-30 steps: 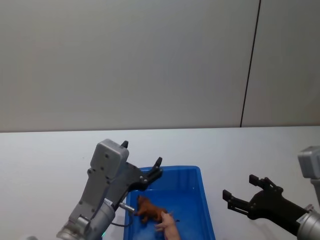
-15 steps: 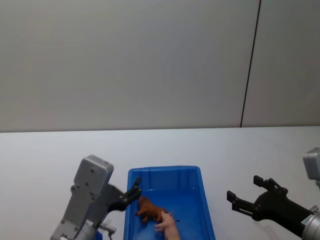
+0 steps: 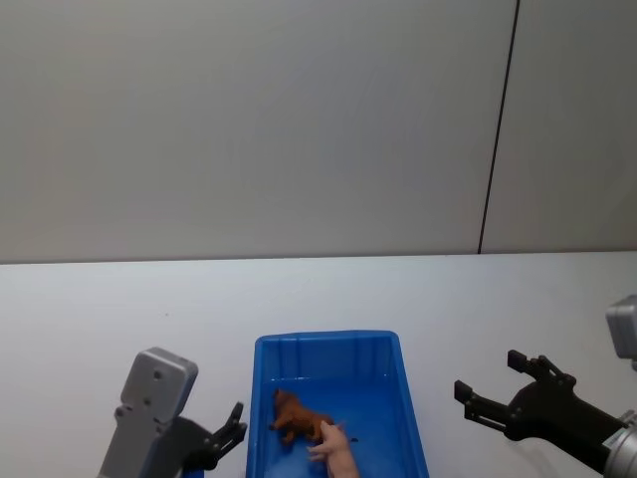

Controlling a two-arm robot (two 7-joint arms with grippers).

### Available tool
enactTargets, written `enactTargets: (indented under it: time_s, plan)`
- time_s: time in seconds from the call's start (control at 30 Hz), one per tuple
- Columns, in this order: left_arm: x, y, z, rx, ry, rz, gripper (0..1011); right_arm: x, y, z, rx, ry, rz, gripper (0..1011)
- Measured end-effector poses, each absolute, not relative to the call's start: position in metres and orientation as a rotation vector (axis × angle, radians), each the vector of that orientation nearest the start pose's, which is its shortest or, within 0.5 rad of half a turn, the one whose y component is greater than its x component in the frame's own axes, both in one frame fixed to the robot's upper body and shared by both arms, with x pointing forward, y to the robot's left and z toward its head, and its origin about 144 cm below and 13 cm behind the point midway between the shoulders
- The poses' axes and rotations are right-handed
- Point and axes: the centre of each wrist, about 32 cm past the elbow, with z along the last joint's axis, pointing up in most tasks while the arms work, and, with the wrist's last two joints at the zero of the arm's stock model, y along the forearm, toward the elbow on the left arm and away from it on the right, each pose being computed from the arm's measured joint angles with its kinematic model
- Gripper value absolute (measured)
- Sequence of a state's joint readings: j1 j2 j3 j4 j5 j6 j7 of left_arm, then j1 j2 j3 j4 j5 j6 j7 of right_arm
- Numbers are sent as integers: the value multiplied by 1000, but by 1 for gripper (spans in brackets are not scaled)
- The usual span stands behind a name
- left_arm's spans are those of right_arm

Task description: Pick up the two dolls from the table and place them into the box.

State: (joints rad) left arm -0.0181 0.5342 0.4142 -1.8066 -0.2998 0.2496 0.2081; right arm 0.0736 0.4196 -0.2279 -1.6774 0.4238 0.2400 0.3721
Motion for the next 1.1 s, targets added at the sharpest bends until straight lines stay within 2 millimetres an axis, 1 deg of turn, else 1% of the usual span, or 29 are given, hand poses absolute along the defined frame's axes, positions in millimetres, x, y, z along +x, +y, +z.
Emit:
enactTargets:
  time_s: [0.5, 1.1]
  plan:
    - [423, 240, 1172, 381, 1, 1350, 1001, 469, -268, 1191, -114, 124, -945, 1001]
    - [427, 248, 1155, 424, 70, 1345, 1001, 469, -268, 1191, -115, 124, -945, 1001]
